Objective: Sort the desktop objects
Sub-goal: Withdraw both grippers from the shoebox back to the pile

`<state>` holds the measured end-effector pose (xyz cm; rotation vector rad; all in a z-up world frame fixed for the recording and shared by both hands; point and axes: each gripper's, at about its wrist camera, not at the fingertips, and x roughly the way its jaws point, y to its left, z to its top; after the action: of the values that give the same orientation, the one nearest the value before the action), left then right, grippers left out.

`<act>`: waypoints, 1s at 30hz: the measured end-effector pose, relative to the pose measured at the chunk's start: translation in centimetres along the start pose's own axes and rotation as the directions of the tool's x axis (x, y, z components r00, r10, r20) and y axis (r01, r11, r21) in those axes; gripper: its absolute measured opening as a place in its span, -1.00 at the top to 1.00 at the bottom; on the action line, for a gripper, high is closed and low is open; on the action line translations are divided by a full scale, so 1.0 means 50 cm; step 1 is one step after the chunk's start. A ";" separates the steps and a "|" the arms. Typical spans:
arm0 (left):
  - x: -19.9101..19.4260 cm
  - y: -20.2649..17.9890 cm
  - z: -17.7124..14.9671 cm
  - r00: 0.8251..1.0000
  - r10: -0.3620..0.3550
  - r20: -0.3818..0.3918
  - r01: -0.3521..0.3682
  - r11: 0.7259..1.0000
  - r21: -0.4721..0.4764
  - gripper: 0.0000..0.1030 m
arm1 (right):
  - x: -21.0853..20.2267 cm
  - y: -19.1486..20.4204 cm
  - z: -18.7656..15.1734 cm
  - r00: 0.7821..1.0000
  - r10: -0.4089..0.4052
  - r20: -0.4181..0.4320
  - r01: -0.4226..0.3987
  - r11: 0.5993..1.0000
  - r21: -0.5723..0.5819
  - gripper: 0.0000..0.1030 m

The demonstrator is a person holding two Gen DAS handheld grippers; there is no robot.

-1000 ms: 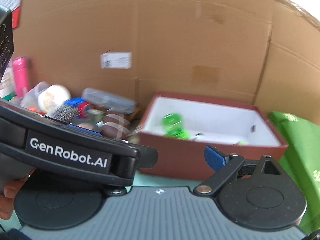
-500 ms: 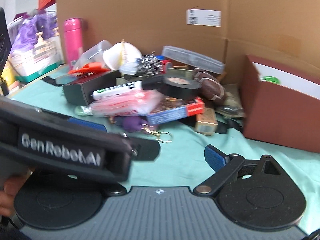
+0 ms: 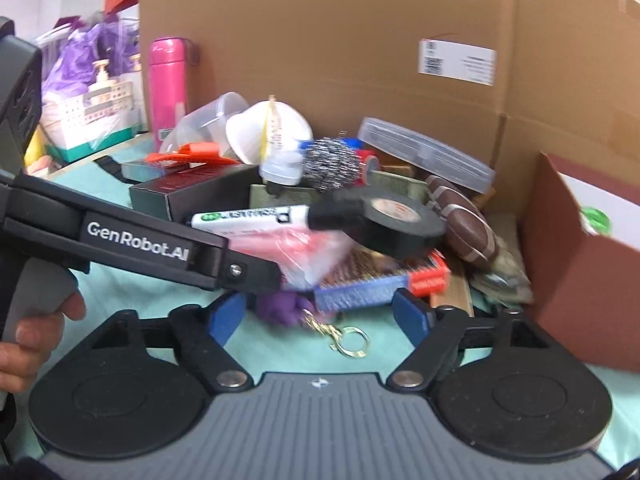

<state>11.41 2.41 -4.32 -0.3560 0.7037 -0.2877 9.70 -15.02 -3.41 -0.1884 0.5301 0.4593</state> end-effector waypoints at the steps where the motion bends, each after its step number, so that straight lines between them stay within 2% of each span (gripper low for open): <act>1: 0.000 0.004 0.000 1.000 -0.003 -0.004 0.003 1.000 -0.014 -0.43 | 0.007 0.004 0.004 1.000 0.010 -0.001 -0.010 1.000 -0.014 -0.39; 8: -0.017 0.010 0.004 1.000 -0.018 0.022 0.019 0.999 -0.049 -0.43 | 0.026 0.028 0.023 0.998 0.054 0.030 -0.052 0.996 -0.067 -0.18; 10: -0.006 0.016 0.008 1.000 -0.024 0.010 0.025 0.997 -0.078 -0.44 | 0.039 0.029 0.027 0.998 0.058 0.016 -0.057 0.996 -0.069 0.09; 12: 0.011 0.024 0.016 0.999 -0.034 -0.011 0.032 0.992 -0.124 -0.44 | 0.050 0.031 0.028 0.999 0.046 0.007 -0.046 0.997 -0.065 0.28; 14: 0.018 0.023 0.021 0.999 -0.032 -0.016 0.030 0.990 -0.140 -0.28 | 0.051 0.036 0.026 0.999 0.034 0.002 -0.033 0.997 -0.076 0.50; 16: 0.011 0.014 0.023 0.998 -0.057 -0.020 0.054 0.987 -0.149 0.11 | 0.043 0.040 0.022 1.000 0.027 0.007 -0.027 0.996 -0.086 0.72; 18: 0.002 -0.005 0.023 0.997 -0.069 -0.020 0.065 0.990 -0.127 0.31 | 0.034 0.037 0.018 0.999 0.035 0.011 -0.034 0.996 -0.086 0.82; 20: -0.007 -0.020 0.023 0.996 -0.083 -0.013 0.081 0.993 -0.091 0.62 | 0.024 0.034 0.016 0.999 0.049 0.014 -0.047 0.996 -0.076 0.92; 21: -0.014 -0.026 0.023 0.995 -0.100 -0.008 0.100 0.992 -0.080 0.93 | 0.019 0.034 0.015 0.998 0.056 0.017 -0.055 0.996 -0.072 1.00; 22: -0.020 -0.035 0.023 0.995 -0.101 -0.005 0.100 0.993 -0.065 1.00 | 0.010 0.034 0.012 0.998 0.055 0.025 -0.053 0.996 -0.071 1.00; 24: -0.035 -0.047 0.021 0.997 -0.077 0.005 0.077 0.996 -0.034 1.00 | -0.007 0.030 0.011 0.996 0.073 0.043 -0.071 0.996 -0.058 1.00; 28: -0.061 -0.048 0.009 0.997 -0.075 0.000 0.075 0.997 -0.007 0.96 | -0.040 0.017 0.004 0.996 0.075 0.056 -0.071 0.995 -0.064 1.00; 29: -0.067 -0.044 0.006 0.999 -0.049 0.010 0.049 0.999 -0.002 0.90 | -0.044 0.014 0.003 0.995 0.082 0.055 -0.078 0.994 -0.071 1.00; 30: -0.072 -0.042 0.002 1.000 -0.018 0.023 0.018 1.000 0.006 0.63 | -0.046 0.012 0.002 0.995 0.084 0.055 -0.080 0.994 -0.070 1.00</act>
<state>8.57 1.89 -1.32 -0.3595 0.6768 -0.3026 7.70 -15.30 -2.14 -0.2180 0.4676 0.5615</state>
